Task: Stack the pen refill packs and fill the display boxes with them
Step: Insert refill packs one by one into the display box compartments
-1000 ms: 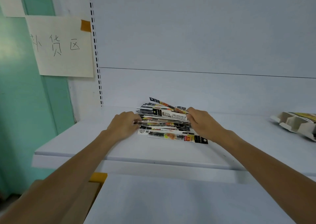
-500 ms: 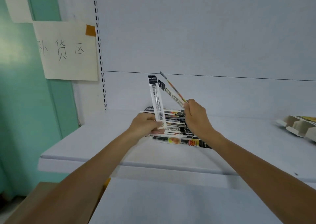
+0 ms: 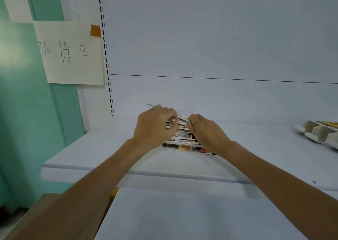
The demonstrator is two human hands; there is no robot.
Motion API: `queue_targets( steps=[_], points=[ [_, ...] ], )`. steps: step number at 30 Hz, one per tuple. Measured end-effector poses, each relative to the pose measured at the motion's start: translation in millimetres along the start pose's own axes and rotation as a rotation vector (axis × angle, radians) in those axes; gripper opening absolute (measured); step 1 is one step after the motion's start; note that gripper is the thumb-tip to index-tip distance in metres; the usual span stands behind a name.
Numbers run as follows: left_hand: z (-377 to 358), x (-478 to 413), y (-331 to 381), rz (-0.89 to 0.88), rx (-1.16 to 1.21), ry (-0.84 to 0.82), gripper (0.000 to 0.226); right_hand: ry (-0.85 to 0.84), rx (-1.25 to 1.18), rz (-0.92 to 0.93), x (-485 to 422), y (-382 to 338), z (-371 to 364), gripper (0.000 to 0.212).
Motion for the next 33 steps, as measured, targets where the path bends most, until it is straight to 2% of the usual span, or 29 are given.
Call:
queue_targets(
  steps=[1, 3, 5, 7, 9, 12, 13, 15, 17, 19, 21, 23, 25, 26, 30, 33],
  points=[
    [1, -2, 2, -0.11, -0.072, 0.023, 0.03, -0.021, 0.033, 0.043, 4, 1, 1, 0.031],
    [-10, -7, 1, -0.19, -0.221, -0.225, 0.053, -0.022, 0.059, 0.148, 9, 0, 5, 0.032],
    [-27, -7, 0, -0.196, -0.394, -0.441, 0.05, 0.028, 0.047, 0.23, 13, 1, 8, 0.032],
    [-35, -7, 7, -0.182, -0.411, -0.449, 0.034, 0.069, -0.022, 0.235, 18, 6, 12, 0.039],
    [-44, -6, 16, -0.121, -0.346, -0.418, 0.027, 0.107, -0.116, 0.187, 26, 17, 17, 0.055],
    [-60, -8, 35, -0.108, -0.315, -0.418, 0.027, 0.149, -0.32, 0.008, 42, 44, 26, 0.079],
    [-64, -11, 43, -0.109, -0.315, -0.417, 0.026, 0.201, -0.413, -0.058, 50, 55, 30, 0.081],
    [-74, -19, 62, -0.092, -0.278, -0.421, 0.02, 0.332, -0.558, -0.169, 65, 75, 37, 0.071],
    [-87, -24, 91, -0.074, -0.231, -0.434, 0.014, 0.43, -0.611, -0.245, 77, 94, 43, 0.052],
    [-105, -27, 128, -0.088, -0.201, -0.443, 0.011, 0.451, -0.547, -0.249, 87, 113, 51, 0.033],
    [-127, -29, 166, -0.093, -0.164, -0.469, 0.017, 0.42, -0.417, -0.173, 103, 135, 60, 0.026],
    [-150, -30, 203, -0.073, -0.109, -0.519, 0.022, 0.359, -0.246, -0.141, 130, 166, 73, 0.036],
    [-174, -30, 241, -0.08, -0.06, -0.569, 0.02, 0.301, -0.02, -0.207, 161, 207, 91, 0.049],
    [-185, -29, 260, -0.083, -0.049, -0.59, 0.019, 0.263, 0.045, -0.25, 176, 231, 99, 0.046],
    [-221, -31, 321, -0.04, -0.023, -0.603, 0.033, 0.28, 0.197, -0.217, 227, 304, 131, 0.019],
    [-237, -35, 338, 0.037, -0.016, -0.613, 0.037, 0.237, 0.113, -0.389, 265, 360, 155, 0.028]
  ],
)
Point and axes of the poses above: each hand's wrist, its own x-axis away from the middle knuckle, its own z-axis out of the back of the hand, y = z × x, the point moved 4 cm from there along -x, towards the middle knuckle, and after that the axes turned 8 degrees about z, right-handed, at the moved point
